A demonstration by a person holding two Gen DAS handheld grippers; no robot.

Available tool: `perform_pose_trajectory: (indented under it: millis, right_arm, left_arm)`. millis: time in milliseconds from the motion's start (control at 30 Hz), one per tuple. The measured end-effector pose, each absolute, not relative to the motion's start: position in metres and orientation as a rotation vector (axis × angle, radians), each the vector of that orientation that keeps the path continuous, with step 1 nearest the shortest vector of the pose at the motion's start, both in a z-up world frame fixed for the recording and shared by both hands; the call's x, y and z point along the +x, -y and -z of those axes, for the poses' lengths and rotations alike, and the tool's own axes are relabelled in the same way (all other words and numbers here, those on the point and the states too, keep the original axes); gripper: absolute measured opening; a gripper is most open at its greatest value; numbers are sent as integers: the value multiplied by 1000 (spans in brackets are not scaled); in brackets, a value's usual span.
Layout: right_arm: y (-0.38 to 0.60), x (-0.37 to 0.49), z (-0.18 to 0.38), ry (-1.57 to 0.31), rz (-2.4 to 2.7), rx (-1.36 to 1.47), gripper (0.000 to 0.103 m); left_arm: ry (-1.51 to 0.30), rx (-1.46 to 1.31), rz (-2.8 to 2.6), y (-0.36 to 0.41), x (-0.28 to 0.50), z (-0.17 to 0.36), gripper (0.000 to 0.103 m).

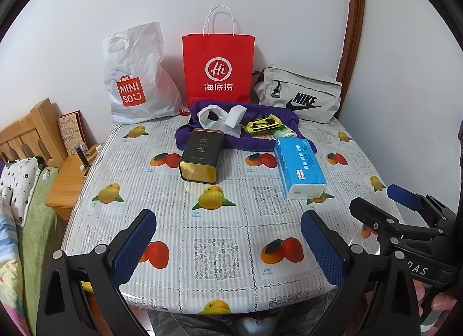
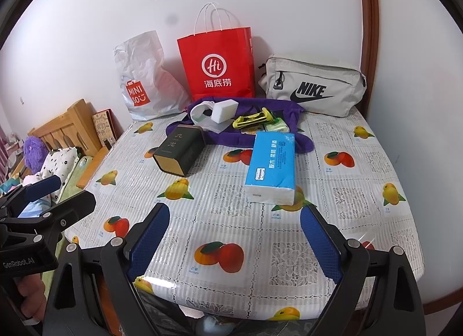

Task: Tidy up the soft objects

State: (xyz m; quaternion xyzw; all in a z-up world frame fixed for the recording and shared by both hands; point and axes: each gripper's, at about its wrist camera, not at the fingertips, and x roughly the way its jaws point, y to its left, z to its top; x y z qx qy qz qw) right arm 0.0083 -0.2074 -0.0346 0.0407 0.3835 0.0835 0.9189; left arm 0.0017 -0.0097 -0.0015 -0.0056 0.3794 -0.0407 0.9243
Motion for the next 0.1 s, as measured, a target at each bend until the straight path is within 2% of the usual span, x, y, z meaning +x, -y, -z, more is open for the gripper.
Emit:
perform_pose_trajectory:
  millis: [100]
  right_arm:
    - [207, 8, 35, -787, -176, 86, 91]
  left_arm:
    - [-776, -9, 82, 10, 1, 2, 101]
